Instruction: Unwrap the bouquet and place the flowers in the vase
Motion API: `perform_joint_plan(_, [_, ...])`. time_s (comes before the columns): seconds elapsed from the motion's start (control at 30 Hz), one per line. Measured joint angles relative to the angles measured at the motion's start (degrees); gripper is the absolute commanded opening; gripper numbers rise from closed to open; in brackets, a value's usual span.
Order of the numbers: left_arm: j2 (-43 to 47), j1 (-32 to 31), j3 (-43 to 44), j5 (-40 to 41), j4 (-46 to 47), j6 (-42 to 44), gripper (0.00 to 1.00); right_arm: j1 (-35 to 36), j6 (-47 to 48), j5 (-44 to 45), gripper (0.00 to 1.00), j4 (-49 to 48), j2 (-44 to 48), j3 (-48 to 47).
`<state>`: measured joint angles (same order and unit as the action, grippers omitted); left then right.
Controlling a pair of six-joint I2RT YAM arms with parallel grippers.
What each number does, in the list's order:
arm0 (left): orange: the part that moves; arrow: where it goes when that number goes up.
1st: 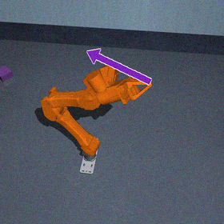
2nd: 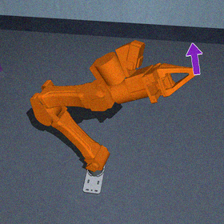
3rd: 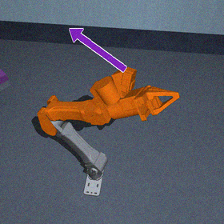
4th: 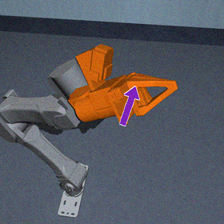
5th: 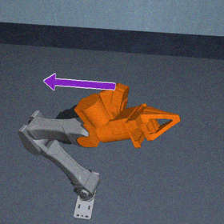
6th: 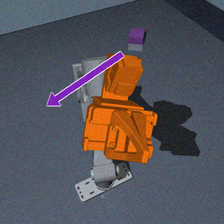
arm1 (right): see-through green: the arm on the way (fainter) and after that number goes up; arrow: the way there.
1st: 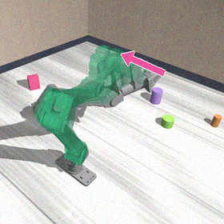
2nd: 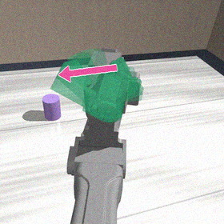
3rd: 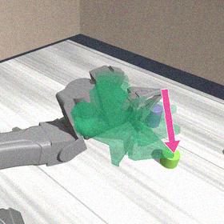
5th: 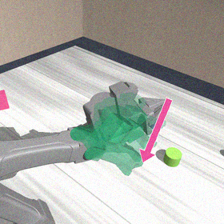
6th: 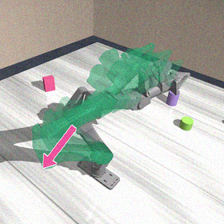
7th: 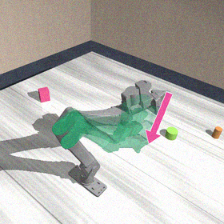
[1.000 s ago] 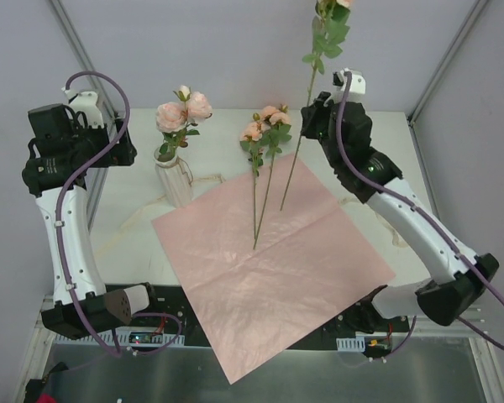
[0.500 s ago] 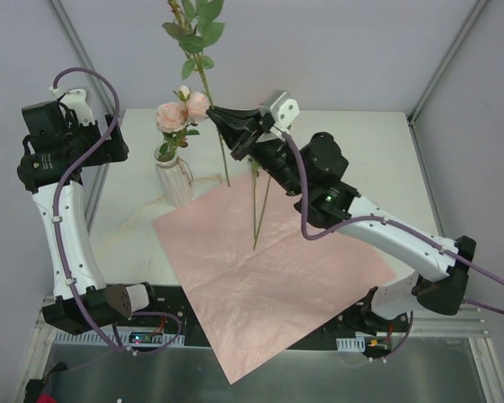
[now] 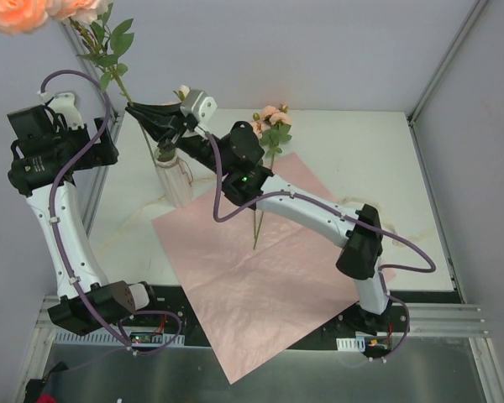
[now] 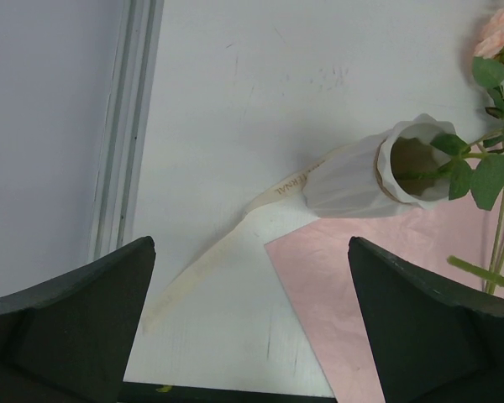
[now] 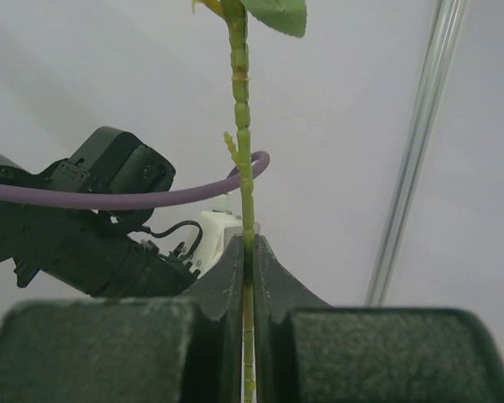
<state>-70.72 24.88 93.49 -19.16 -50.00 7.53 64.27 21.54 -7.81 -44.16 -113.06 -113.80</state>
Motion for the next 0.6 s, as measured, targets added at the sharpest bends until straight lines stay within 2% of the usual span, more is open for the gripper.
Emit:
perform_joint_plan(0.2, [0.2, 1.5, -0.2, -1.8, -0.2, 2.6, 0.99, -0.4, -0.1, -1.8, 0.01, -1.4, -5.6, -6.8])
perform_joint_plan(0.6, [0.4, 1.9, -0.7, -6.4, -2.9, 5.9, 0.99, -4.0, 0.4, -2.4, 0.01, -2.1, -10.2, -8.1])
